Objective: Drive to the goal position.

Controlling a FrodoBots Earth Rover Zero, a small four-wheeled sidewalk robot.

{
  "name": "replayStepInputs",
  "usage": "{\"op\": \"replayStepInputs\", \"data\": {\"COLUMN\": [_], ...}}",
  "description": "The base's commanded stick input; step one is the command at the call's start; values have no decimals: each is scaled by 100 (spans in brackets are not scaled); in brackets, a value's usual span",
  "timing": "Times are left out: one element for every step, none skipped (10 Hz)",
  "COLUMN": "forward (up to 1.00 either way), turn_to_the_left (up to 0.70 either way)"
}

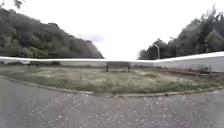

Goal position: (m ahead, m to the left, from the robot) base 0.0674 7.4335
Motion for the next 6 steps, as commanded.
{"op": "replayStepInputs", "data": {"forward": [0,0,0,0,0,0], "turn_to_the_left": [45,45,45,45,45,45]}}
